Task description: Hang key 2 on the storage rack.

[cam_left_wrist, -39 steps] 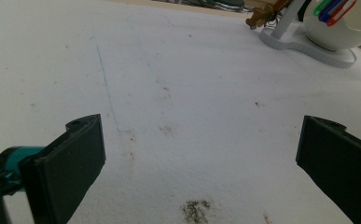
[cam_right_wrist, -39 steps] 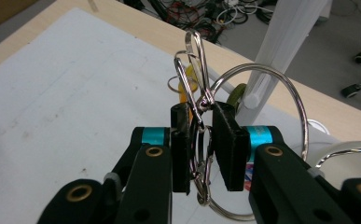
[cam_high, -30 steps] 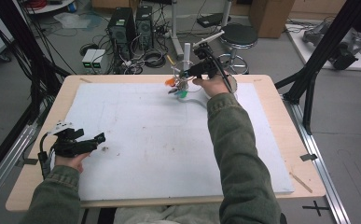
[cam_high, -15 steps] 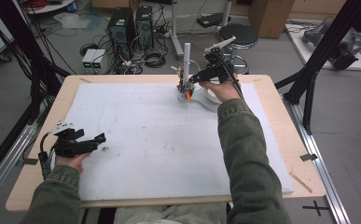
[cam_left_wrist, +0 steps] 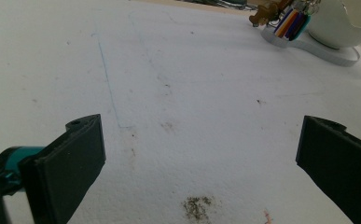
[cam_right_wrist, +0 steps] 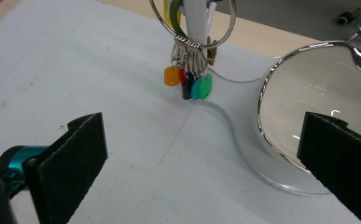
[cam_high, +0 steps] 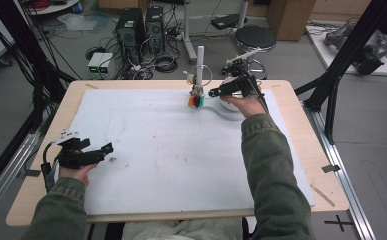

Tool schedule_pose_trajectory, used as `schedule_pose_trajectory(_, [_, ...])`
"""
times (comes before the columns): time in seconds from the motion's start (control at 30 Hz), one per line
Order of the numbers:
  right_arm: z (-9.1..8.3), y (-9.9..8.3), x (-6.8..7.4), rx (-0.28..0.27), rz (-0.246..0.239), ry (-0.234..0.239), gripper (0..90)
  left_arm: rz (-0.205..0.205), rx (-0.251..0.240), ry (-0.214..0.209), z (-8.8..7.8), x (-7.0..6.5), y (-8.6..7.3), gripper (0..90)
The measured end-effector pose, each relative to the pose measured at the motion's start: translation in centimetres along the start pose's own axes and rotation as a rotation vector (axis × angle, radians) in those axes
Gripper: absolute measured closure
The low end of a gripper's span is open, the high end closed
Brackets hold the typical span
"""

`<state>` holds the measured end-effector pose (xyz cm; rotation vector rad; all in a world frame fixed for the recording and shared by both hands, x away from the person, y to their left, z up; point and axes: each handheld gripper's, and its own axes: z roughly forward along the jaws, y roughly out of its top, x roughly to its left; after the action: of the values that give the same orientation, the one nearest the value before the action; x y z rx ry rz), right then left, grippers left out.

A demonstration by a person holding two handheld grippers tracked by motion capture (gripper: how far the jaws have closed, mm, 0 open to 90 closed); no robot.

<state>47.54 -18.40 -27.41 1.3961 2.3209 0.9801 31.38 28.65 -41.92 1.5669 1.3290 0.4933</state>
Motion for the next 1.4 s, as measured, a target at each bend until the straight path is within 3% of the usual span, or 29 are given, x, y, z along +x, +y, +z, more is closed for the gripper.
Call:
schedule_pose_trajectory(0.13, [0.0, -0.9, -0.4, 0.022, -0.007, -0.021, 0.7, 0.004, 0.002, -0.002, 0.0, 0.0, 0.0, 1.7])
schedule_pose_trajectory(0.23, [-0.4, -1.7, -0.5, -0.001, -0.008, -0.002, 0.7, 0.002, 0.007, -0.003, 0.0, 0.0, 0.0, 1.7])
schedule_pose_trajectory(0.37, [-0.4, -2.7, -0.9, 0.014, 0.002, -0.013, 0.7, 0.002, 0.005, -0.003, 0.0, -0.1, 0.0, 1.7])
schedule_pose_trajectory(0.5, [-0.6, -4.0, -1.1, -0.022, -0.005, -0.017, 0.7, 0.003, 0.007, -0.002, 0.0, -0.1, 0.0, 1.7])
schedule_pose_trajectory(0.93, [-0.8, -7.9, -2.0, -0.061, -0.016, 0.017, 0.7, 0.002, 0.007, -0.002, 0.0, -0.1, 0.0, 1.7])
schedule_pose_trajectory(1.07, [-0.9, -9.1, -2.3, -0.069, -0.008, 0.010, 0.7, 0.003, 0.007, -0.002, 0.0, -0.1, -0.1, 1.8])
schedule_pose_trajectory(1.17, [-1.0, -10.0, -2.3, -0.091, 0.010, 0.037, 0.7, 0.006, 0.011, -0.002, 0.0, -0.1, -0.1, 1.8])
schedule_pose_trajectory(1.4, [-0.9, -12.0, -2.3, -0.112, 0.009, 0.027, 0.7, 0.003, 0.014, -0.003, 0.1, -0.2, -0.1, 1.8])
